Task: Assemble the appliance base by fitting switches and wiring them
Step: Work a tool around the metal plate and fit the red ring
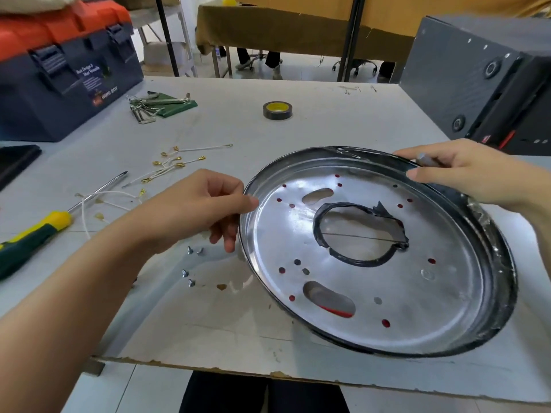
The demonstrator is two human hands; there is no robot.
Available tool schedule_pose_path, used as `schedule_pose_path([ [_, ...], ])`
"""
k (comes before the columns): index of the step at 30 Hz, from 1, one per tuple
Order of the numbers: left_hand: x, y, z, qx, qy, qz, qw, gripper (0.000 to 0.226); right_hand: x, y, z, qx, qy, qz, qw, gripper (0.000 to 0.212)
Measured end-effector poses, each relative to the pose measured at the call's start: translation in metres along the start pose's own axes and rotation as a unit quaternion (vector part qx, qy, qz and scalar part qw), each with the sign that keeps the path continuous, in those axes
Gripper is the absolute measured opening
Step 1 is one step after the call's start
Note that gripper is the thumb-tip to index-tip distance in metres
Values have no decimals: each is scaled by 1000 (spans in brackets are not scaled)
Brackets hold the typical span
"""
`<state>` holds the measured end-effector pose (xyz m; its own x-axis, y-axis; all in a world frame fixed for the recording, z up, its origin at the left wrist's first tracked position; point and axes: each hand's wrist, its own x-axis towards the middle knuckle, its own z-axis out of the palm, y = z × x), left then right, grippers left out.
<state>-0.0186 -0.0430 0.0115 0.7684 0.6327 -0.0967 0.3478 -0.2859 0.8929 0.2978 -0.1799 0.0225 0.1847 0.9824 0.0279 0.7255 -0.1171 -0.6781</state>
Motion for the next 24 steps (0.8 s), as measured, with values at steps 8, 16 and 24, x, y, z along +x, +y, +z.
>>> schedule_pose_path([
  [8,1,2,-2,-32,13,22,999,47,15,-3,-3,-11,9,-40,999,51],
  [16,5,3,-3,-63,24,33,997,36,25,-4,-9,19,-11,-32,999,42],
  [24,3,-3,-11,-80,24,32,996,27,34,-6,-5,14,-40,-36,998,39],
])
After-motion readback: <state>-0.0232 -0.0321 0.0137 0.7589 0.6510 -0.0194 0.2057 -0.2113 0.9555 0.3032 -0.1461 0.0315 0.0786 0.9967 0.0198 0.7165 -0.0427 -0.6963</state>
